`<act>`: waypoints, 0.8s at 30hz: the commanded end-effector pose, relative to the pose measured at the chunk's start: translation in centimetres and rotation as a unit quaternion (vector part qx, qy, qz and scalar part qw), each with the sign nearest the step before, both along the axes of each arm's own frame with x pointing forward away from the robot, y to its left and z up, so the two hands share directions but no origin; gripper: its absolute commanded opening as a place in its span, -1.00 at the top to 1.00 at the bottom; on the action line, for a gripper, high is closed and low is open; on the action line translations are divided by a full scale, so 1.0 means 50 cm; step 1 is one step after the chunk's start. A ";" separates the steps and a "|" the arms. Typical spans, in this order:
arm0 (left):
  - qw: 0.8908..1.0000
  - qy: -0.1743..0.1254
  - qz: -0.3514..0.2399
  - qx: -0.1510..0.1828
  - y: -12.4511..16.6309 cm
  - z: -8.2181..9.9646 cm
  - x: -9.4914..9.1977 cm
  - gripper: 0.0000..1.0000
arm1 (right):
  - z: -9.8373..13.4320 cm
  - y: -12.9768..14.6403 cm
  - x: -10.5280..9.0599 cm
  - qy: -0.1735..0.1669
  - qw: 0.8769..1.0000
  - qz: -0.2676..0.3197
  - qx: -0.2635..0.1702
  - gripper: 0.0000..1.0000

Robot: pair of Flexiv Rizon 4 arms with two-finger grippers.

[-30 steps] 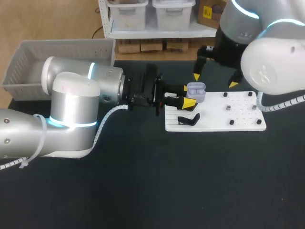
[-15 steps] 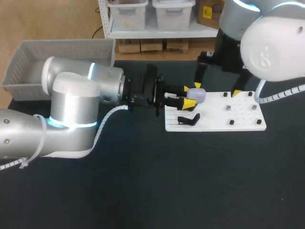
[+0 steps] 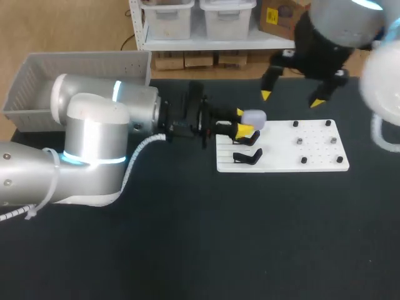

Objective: Pick up each earbud case from the left stands, insert the matching earbuds, close the lid, and place the case in the box.

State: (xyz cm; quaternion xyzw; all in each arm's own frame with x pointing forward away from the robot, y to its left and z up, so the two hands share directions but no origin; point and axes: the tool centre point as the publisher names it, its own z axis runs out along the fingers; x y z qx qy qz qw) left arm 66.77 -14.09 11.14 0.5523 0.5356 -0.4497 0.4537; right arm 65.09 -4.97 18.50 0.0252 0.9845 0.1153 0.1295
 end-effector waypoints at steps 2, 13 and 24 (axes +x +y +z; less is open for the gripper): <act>0.997 0.028 0.074 0.003 0.074 0.057 -0.028 1.00 | 0.020 -0.060 -0.090 -0.145 0.988 -0.031 0.045 -1.00; 0.966 -0.005 0.258 0.014 0.263 0.093 0.025 1.00 | 0.023 -0.067 -0.092 -0.148 0.987 -0.037 0.056 -1.00; 0.899 -0.069 0.432 0.018 0.519 0.088 0.214 1.00 | 0.023 -0.067 -0.092 -0.148 0.987 -0.037 0.056 -1.00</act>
